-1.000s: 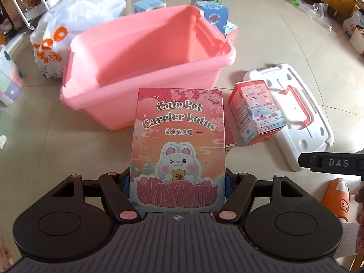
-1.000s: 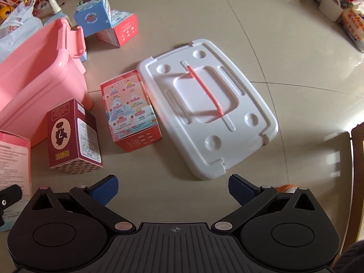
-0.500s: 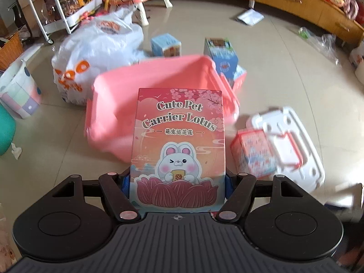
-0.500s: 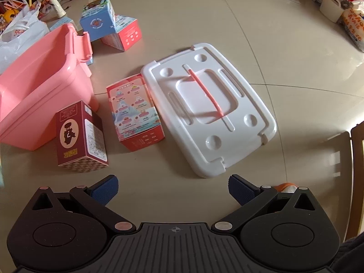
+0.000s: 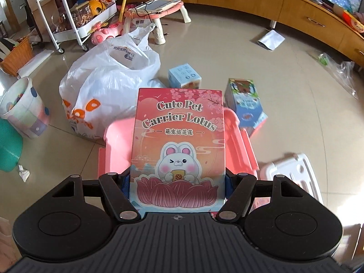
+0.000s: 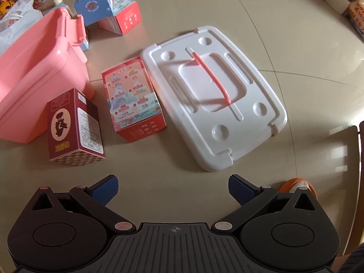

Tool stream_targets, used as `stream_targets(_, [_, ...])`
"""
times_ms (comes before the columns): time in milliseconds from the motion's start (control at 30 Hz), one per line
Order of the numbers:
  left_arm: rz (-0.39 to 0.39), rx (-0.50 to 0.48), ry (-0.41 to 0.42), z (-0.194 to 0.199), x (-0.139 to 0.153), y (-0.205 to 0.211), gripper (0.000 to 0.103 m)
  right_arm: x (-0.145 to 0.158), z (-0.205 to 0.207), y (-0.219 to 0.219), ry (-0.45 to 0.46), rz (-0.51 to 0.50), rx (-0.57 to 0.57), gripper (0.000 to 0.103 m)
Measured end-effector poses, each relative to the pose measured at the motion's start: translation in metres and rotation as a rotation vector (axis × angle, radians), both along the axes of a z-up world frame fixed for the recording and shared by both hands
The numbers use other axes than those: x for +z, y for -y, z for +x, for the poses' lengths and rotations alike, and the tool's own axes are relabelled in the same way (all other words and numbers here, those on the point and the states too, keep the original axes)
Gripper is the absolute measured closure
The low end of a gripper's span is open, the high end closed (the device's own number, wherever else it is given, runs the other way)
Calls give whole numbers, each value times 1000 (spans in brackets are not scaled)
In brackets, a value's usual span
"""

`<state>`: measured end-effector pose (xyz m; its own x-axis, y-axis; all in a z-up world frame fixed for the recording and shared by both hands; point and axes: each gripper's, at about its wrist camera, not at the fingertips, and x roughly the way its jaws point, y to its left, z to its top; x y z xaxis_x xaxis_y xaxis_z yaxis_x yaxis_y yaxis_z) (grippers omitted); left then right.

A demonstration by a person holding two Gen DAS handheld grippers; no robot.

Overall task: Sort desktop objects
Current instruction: 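Carry the box over the pink bin and release it inside with the left gripper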

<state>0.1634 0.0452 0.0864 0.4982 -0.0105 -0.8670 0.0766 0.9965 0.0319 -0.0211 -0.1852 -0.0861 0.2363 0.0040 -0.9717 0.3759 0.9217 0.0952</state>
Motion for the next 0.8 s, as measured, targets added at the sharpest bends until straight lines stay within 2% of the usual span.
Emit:
stream_targets(267, [-3, 53, -86, 48, -44, -5, 32, -23, 10, 5, -59, 4, -18, 0])
stream_targets(500, [-4, 75, -184, 66, -94, -9, 32, -39, 20, -1, -93, 8, -11, 0])
stream_targets(800, [-44, 111, -299, 91, -148, -17, 32, -51, 25, -6, -118, 5, 15, 0])
